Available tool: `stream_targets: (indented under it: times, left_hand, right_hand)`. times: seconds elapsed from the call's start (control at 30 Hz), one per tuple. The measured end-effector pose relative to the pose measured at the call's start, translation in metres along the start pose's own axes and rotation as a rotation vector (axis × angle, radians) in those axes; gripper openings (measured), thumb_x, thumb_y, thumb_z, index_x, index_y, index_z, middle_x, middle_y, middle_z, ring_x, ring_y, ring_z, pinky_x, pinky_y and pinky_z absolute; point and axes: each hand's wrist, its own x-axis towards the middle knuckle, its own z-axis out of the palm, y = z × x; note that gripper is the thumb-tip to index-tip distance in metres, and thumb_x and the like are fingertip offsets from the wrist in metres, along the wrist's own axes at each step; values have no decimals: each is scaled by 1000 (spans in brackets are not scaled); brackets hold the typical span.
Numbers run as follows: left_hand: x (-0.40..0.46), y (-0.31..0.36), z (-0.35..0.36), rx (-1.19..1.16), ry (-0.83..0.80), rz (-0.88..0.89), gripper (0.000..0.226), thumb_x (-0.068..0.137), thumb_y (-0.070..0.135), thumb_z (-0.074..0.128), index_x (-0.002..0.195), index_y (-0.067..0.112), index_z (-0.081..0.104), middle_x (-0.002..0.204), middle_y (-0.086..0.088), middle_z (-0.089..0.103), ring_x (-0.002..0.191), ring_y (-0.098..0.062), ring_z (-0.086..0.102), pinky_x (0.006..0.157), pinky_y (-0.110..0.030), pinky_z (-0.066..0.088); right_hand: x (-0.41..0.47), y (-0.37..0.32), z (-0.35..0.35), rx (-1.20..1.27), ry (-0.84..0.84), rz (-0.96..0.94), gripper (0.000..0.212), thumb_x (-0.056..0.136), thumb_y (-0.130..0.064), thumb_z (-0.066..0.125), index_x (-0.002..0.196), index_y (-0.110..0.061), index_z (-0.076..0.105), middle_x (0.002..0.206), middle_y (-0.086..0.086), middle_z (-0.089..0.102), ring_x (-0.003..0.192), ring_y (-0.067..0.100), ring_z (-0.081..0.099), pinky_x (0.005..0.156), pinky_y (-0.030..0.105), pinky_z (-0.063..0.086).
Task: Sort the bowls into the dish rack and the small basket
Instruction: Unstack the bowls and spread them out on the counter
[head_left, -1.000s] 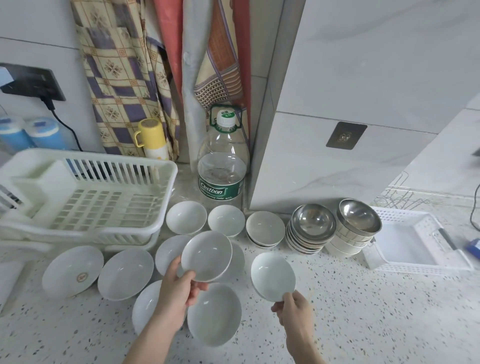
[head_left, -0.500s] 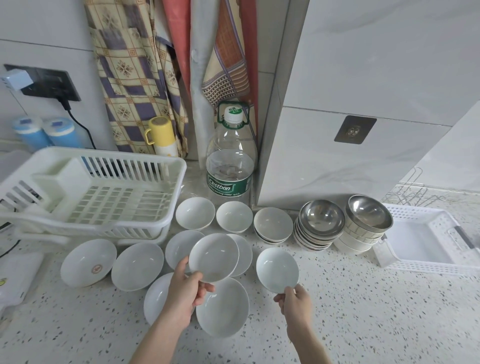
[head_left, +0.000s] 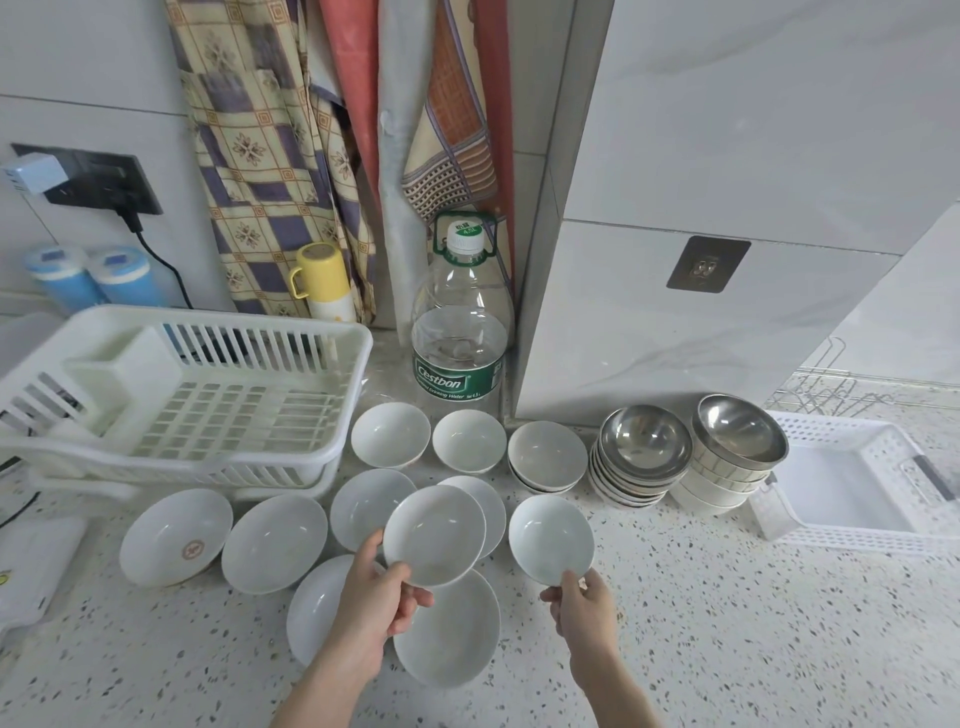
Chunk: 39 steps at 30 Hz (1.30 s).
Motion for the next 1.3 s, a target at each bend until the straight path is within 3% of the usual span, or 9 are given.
stream_targets:
  times: [0.23, 0.33, 0.4, 0.57, 0.67, 0.8, 1.03, 1.17, 1.3]
  left_hand:
    - [-7, -2, 12, 79, -71, 48, 52, 89, -10, 39, 123, 27, 51, 67, -18, 66, 41, -15, 56, 36, -18, 21]
    - [-11, -5, 23, 162, -152, 37, 56, 87, -7, 41, 127, 30, 49, 60, -18, 64, 39, -14, 51, 35, -19, 23]
    - [-14, -8, 31, 217, -208, 31, 59, 87, -5, 41, 133, 31, 45, 56, -19, 62, 38, -14, 49, 35, -19, 24]
    - [-23, -19, 55, 314, -340, -4, 58, 91, -2, 39, 135, 36, 39, 52, -17, 61, 37, -16, 45, 35, -19, 24]
    - [-29, -28, 67, 334, -377, -7, 54, 93, -3, 35, 128, 37, 38, 48, -11, 57, 40, -14, 55, 35, -19, 24]
    - [-29, -34, 72, 392, -405, -16, 52, 95, 3, 38, 131, 40, 37, 50, -8, 62, 42, -13, 53, 36, -19, 28]
    - [-34, -42, 78, 544, -437, 34, 58, 96, 24, 53, 135, 55, 24, 72, 1, 70, 40, -3, 54, 39, -17, 36]
    - [-35, -41, 79, 640, -504, 98, 84, 82, 29, 69, 139, 59, 15, 98, 7, 67, 66, 2, 65, 48, -17, 46]
    - [-34, -42, 79, 686, -513, 153, 102, 69, 23, 80, 147, 47, 18, 126, 11, 57, 111, -14, 61, 90, -38, 56]
  right_hand:
    - [-15, 1, -13, 10, 24, 87, 58, 99, -41, 48, 149, -15, 31, 87, 12, 68, 56, 14, 40, 46, 24, 32]
    - [-29, 6, -25, -18, 93, -14, 38, 99, -38, 46, 127, -15, 57, 75, 9, 66, 63, 15, 45, 62, 31, 38]
    - [-39, 6, -31, 12, 72, -82, 29, 100, -36, 46, 111, -18, 66, 66, 7, 65, 56, 14, 42, 61, 30, 38]
    - [-59, 1, -43, 75, -50, -174, 35, 103, -34, 41, 89, -17, 68, 58, 13, 62, 41, 10, 31, 44, 19, 30]
    - [-63, 4, -51, 23, -59, -194, 33, 100, -25, 49, 70, -17, 60, 52, -1, 52, 43, 9, 32, 45, 18, 29]
    - [-64, 9, -60, -156, -58, -210, 17, 91, -3, 54, 83, -9, 67, 42, -10, 43, 41, 2, 39, 47, 16, 31]
    - [-59, 18, -65, -286, -25, -217, 22, 88, 2, 49, 76, -8, 64, 43, -10, 39, 43, 7, 34, 42, 14, 28]
    - [-54, 21, -68, -325, -41, -223, 24, 88, 1, 49, 72, -13, 61, 40, -12, 42, 40, 3, 35, 40, 13, 29]
    - [-51, 24, -71, -360, -66, -225, 30, 88, 1, 49, 67, -19, 55, 38, -12, 41, 39, 4, 34, 39, 13, 27]
